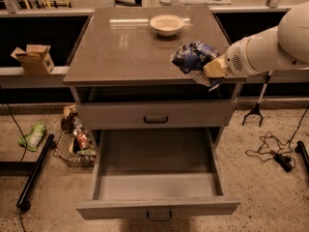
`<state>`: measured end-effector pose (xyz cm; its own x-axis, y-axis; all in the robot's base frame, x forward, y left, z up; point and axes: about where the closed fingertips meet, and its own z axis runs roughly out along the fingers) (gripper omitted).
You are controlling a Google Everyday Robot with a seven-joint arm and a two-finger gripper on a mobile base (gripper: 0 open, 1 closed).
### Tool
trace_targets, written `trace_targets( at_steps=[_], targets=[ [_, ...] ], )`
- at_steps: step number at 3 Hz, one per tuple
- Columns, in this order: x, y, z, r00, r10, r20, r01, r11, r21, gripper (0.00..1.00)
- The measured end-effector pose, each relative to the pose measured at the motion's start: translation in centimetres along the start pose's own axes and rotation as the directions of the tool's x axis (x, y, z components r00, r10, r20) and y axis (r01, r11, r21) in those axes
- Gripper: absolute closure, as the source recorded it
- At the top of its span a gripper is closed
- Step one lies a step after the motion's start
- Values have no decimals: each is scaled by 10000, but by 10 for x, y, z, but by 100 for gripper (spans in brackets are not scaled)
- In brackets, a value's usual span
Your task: Place blue chip bag into middle drawer
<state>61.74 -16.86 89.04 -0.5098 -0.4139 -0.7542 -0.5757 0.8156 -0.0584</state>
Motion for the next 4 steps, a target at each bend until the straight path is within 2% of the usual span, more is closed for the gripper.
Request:
trace_targets(
  at_steps=[1, 2, 3, 4],
  targets=[
    [0, 0, 0, 10000, 0, 0, 0, 10000, 0, 100],
    [18, 11, -3, 9989, -436, -197, 435, 9991, -21, 100],
    [54, 25, -13, 9949, -877, -502, 889, 9958, 230, 100],
    [120, 42, -5, 9921, -571, -1115, 604, 9978, 268, 100]
  ],
)
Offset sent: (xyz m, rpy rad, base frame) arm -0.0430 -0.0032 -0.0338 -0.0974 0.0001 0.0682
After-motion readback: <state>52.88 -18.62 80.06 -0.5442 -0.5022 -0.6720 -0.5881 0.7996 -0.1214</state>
